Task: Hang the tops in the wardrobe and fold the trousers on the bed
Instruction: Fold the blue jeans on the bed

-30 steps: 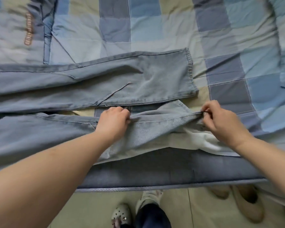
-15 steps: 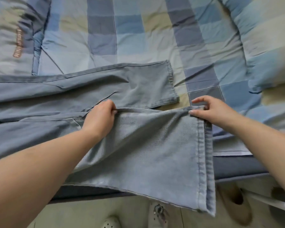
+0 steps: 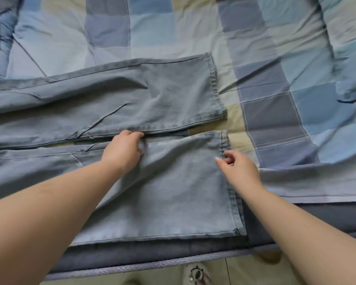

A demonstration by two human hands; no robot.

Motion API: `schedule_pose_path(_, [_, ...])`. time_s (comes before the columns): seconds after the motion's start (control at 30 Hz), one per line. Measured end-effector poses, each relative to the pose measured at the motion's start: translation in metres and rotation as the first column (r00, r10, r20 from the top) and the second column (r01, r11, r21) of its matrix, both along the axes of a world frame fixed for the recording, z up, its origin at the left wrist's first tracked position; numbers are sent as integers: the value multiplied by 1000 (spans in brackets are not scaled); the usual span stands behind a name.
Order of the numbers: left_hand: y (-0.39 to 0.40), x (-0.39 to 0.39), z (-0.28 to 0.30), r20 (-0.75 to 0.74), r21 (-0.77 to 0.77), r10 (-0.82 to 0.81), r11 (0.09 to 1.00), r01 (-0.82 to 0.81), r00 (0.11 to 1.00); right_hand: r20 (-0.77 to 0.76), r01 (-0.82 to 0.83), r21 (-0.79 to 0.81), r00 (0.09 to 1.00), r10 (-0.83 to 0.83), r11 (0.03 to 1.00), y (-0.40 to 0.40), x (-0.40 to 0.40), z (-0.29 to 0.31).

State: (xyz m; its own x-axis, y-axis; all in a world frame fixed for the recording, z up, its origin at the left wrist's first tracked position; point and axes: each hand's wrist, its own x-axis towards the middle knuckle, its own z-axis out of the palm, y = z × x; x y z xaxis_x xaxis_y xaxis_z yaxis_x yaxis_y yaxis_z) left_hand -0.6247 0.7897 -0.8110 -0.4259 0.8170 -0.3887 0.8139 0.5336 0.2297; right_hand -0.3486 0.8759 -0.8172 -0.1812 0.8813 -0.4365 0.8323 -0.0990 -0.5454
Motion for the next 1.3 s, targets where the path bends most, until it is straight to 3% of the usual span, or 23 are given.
schedule_pose_path(0.07, [7, -2, -2, -44, 10, 36, 999, -35, 998, 28, 47, 20, 998, -48, 999, 13, -11, -3])
schedule_pose_path(0.2, [10, -6, -3, -152, 5, -94, 995, 96, 984, 111, 145, -45, 984, -140, 988, 28, -19, -10])
schedule_pose_path(0.33, [21, -15, -2, -66, 184, 43, 982, -31, 997, 96, 224, 48, 969, -228, 973, 35, -14, -10])
schedule_pose_path(0.4, [25, -19, -3, 8, 200, 68, 977, -68, 998, 58, 240, 121, 967, -248, 963, 39, -16, -6])
schedule_pose_path(0.53, [6, -11, -3, 304, 162, 52, 981, -105, 951, -20, 193, 130, 981, -192, 973, 28, -26, 6])
schedule_pose_path(0.67, [-48, -6, 13, 376, 143, 253, 935, -325, 892, -132, -82, 233, 985, 115, 969, -22, -47, 36])
schedule_pose_path(0.8, [-128, -20, 50, 437, 0, 572, 772, -636, 694, -180, -369, 51, 911, 372, 928, -99, -82, 68])
schedule_pose_path(0.97, [-240, -60, 100, 437, -153, 794, 528, -835, 422, -245, -490, -282, 868, 432, 825, -196, -137, 91])
schedule_pose_path(1.07, [-292, -87, 112, 482, -321, 857, 365, -874, 181, -263, -298, -563, 949, 174, 771, -239, -173, 90])
schedule_pose_path(1.13, [-319, -104, 107, 468, -411, 879, 309, -858, 93, -228, -106, -751, 968, -105, 652, -265, -197, 83])
schedule_pose_path(1.23, [-342, -123, 85, 511, -464, 857, 208, -861, -68, -88, 110, -916, 883, -460, 386, -302, -228, 64])
schedule_pose_path(1.3, [-349, -132, 69, 582, -497, 785, 139, -857, -210, -45, 165, -948, 776, -630, 271, -322, -250, 51])
